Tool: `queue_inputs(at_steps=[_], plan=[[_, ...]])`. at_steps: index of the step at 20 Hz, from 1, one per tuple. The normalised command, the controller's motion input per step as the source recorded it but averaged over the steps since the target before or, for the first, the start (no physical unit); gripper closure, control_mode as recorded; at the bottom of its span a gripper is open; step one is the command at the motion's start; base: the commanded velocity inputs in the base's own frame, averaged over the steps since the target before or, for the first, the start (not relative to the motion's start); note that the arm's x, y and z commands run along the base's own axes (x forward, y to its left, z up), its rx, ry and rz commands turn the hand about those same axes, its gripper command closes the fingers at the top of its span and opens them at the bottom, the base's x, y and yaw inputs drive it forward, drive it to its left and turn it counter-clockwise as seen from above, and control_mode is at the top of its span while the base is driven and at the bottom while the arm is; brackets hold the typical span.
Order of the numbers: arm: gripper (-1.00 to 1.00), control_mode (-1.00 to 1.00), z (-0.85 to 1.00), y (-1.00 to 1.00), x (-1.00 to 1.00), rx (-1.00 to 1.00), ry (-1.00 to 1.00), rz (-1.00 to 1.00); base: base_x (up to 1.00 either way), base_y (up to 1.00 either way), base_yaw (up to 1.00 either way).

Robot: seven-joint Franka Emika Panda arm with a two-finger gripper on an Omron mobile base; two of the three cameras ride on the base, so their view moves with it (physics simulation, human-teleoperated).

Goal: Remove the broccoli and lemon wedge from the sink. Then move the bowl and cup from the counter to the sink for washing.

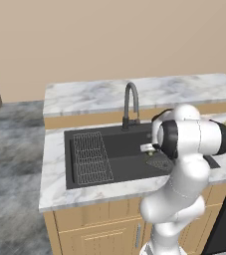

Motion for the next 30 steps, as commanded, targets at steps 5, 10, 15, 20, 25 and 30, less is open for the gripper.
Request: queue_inputs(at_steps=[5,10,15,20,25,30], plan=[[1.0,-1.0,0.39,-0.23,-0.19,0.01,0.0,-0.03,0.0,0.0,0.0],[1.0,-1.0,0.44,-0.19,-0.11,0.0,0.04,-0.05,0.0,0.0,0.0],[1.0,-1.0,0.46,-0.18,-0.01,0.0,0.15,-0.13,0.0,0.0,0.0],[1.0,-1.0,0.45,-0.19,-0.09,0.0,0.13,-0.06,0.0,0.0,0.0],[1.0,-1.0,0.44,-0.23,-0.11,0.0,0.08,-0.04,0.0,0.0,0.0],[1.0,-1.0,0.43,-0.27,-0.07,0.0,0.09,-0.04,0.0,0.0,0.0]])
